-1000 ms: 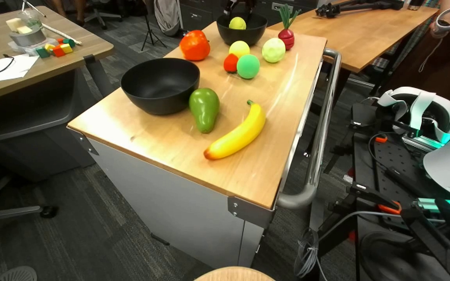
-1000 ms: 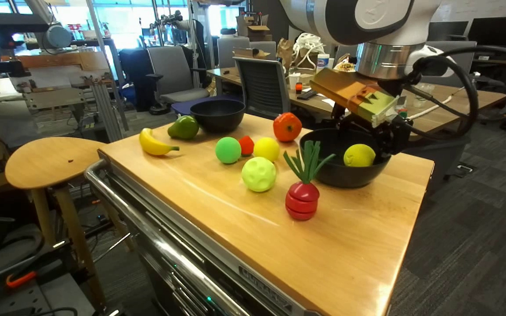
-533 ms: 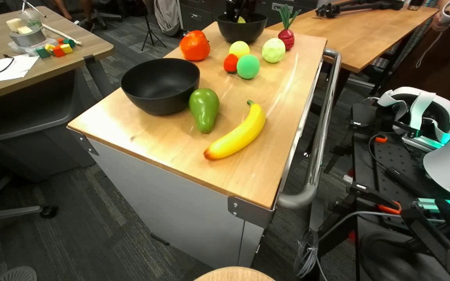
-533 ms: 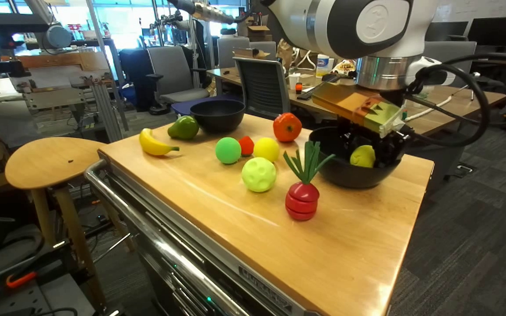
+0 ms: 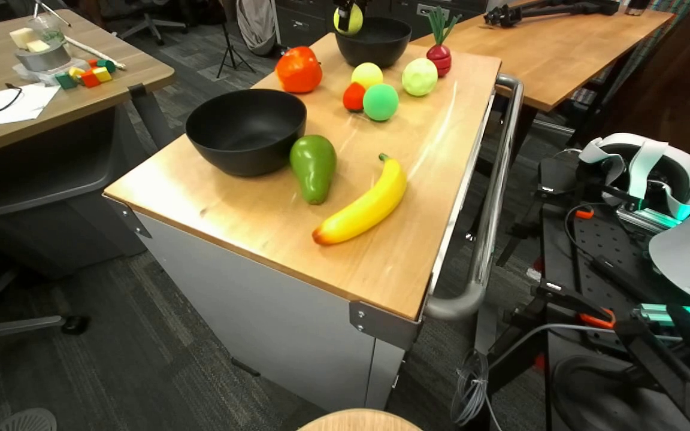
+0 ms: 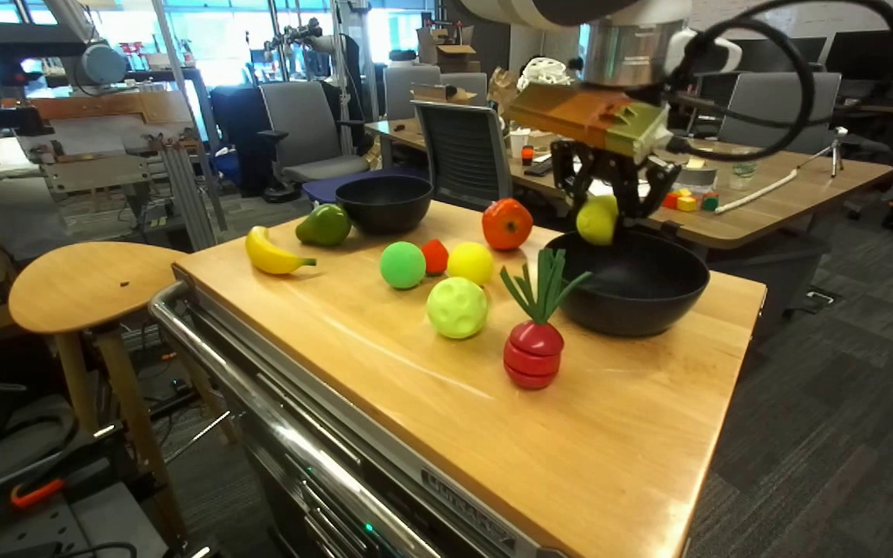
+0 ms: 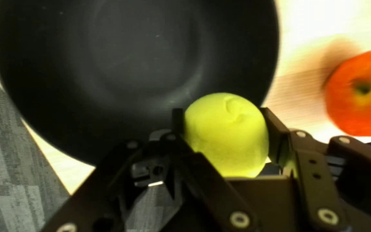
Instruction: Remove the objects one at a time from the black bowls starting with the left bowl and place the objects on the table
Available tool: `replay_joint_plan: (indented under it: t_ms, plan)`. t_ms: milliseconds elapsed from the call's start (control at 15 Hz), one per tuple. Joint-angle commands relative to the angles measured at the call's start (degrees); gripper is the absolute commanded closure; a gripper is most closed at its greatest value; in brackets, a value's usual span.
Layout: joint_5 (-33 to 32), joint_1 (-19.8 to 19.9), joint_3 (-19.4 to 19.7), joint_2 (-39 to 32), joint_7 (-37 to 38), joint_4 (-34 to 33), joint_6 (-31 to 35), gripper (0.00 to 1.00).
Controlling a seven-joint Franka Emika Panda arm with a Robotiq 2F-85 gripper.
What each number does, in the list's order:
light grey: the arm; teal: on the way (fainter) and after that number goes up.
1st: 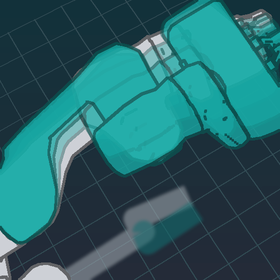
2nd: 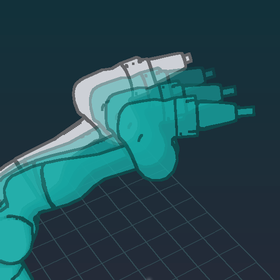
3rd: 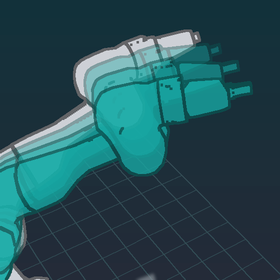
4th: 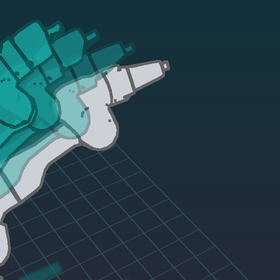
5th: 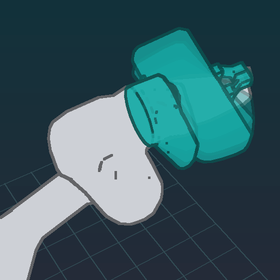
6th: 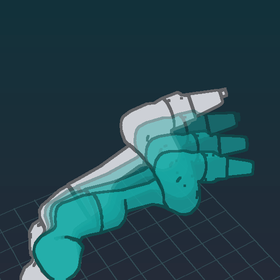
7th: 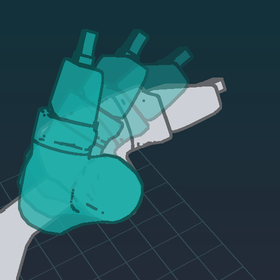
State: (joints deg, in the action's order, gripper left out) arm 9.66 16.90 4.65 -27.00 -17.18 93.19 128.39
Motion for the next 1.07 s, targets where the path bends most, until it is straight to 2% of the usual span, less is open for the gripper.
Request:
replay_joint_plan:
  t_ms: [0,267,400,733,933,1000]
  plan:
    - [-0.1,-1.2,-2.6,12.8,-8.2,12.9,-2.1,0.69]
    - [-1.1,-4.4,-3.8,21.7,-16.1,25.4,-2.2,0.69]
    - [-3.4,-6.4,-3.3,25.0,-17.2,32.1,-1.5,0.69]
    - [-10.1,-9.7,-2.8,32.0,-20.2,49.4,6.4,0.69]
    - [-11.7,-10.6,-2.1,34.0,-21.5,55.6,12.2,0.69]
    - [-11.8,-10.9,-1.8,34.7,-22.2,56.9,14.6,0.64]
